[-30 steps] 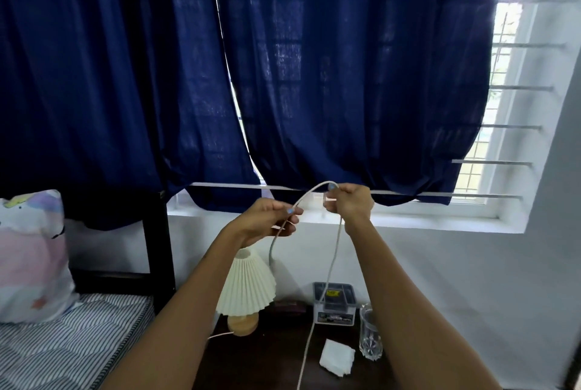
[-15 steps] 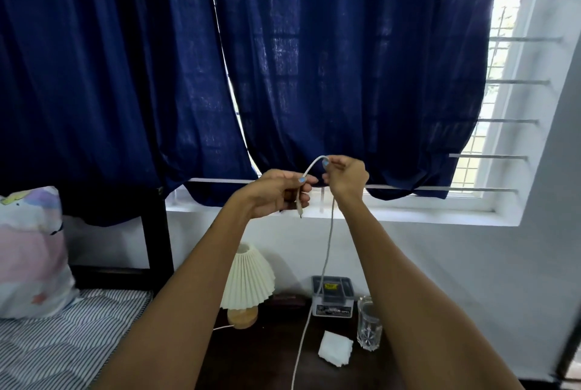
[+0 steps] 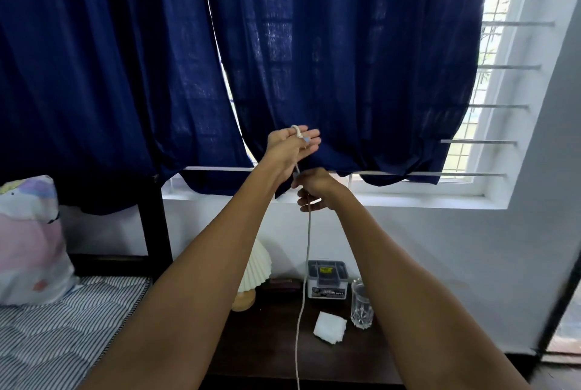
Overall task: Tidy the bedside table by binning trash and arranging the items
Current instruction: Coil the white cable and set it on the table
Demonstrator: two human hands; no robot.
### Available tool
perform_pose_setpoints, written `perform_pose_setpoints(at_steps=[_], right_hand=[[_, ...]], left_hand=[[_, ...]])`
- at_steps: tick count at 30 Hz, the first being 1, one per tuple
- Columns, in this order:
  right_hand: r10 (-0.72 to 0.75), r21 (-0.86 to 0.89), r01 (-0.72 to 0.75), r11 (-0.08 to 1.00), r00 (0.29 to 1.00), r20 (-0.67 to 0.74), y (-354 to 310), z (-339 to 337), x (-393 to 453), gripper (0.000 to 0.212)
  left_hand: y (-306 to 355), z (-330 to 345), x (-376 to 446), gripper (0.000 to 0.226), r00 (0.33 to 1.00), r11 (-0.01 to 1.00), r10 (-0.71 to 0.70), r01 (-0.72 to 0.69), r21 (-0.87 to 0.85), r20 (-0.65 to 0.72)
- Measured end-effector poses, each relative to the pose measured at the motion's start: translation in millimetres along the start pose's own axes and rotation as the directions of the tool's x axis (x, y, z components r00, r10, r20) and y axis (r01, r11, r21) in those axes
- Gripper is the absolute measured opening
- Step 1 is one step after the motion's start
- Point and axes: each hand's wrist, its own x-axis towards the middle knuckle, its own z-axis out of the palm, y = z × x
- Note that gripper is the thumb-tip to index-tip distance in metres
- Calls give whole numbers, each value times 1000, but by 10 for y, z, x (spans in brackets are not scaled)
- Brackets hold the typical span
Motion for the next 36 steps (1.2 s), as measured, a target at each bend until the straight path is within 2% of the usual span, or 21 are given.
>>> perform_pose_setpoints(at_steps=[2, 4, 6, 8, 11, 12, 14, 17, 19, 22, 26, 28, 31, 33, 36], right_hand=[[37, -92, -32, 995, 998, 60, -87, -18, -52, 25], [43, -205, -24, 978, 995, 87, -194, -50, -91, 23], [23, -305, 4, 952, 996, 86, -323, -97, -133, 8], [-12, -403, 34, 915, 998, 58, -429, -169, -161, 4], [-111, -465, 87, 881, 994, -24, -519, -281, -178, 4], [-153, -455, 107, 884, 986, -66, -529, -312, -174, 10], [-239, -434, 162, 886, 962, -130, -524, -367, -163, 17], [-370, -398, 302, 867, 923, -107, -473, -432, -113, 12], [-420, -345, 366, 864, 902, -96, -425, -439, -85, 9], [-451, -250, 401, 881, 872, -190, -316, -443, -21, 11], [-428, 21, 451, 892, 860, -276, -152, -443, 24, 16], [-420, 97, 456, 885, 870, -260, -111, -445, 30, 16], [-431, 148, 458, 876, 884, -183, -74, -470, 29, 15], [-426, 219, 442, 870, 897, -121, -59, -500, 24, 11], [-385, 339, 384, 858, 920, -67, -47, -514, 41, 7]], left_hand=[[-81, -48, 97, 31, 987, 983, 71, -46, 176, -142], [-150, -117, 138, 20, 954, 892, 209, -97, 441, -213], [-181, -182, 136, 14, 935, 777, 298, -121, 618, -191], [-216, -235, 139, 27, 941, 705, 309, -127, 698, -141], [-242, -272, 106, 22, 988, 736, 146, -74, 673, -51], [-251, -286, 85, 22, 997, 747, 80, -55, 663, -8], [-258, -306, 47, 22, 997, 756, -18, -36, 653, 75], [-227, -299, -15, 26, 981, 805, -108, -8, 593, 159], [-173, -292, -47, 29, 973, 845, -145, 28, 534, 178], [-83, -279, -87, 27, 956, 910, -219, 127, 396, 196], [0, -213, -117, 28, 949, 920, -270, 204, 334, 164], [29, -209, -108, 29, 937, 898, -306, 226, 377, 168], [64, -275, -119, 30, 878, 864, -404, 273, 423, 258], [68, -327, -138, 31, 830, 869, -443, 307, 387, 338], [70, -371, -161, 28, 793, 906, -422, 348, 242, 439]])
